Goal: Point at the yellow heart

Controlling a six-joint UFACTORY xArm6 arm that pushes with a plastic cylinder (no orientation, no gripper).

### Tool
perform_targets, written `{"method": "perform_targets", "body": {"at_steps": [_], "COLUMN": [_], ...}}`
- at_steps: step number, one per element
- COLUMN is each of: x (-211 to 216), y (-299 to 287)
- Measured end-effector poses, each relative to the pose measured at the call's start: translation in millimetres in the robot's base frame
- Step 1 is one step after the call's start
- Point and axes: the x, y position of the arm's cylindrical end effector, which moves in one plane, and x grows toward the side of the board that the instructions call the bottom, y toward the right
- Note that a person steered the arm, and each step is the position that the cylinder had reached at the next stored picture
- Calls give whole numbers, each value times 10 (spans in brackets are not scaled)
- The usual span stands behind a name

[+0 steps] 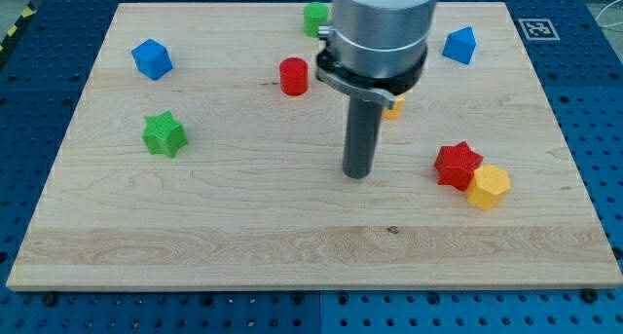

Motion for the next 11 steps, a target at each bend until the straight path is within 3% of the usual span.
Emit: {"method": "perform_targets", "body": {"at_steps": [4, 11], "x": [-1003, -1042], "y": [-61, 167]}}
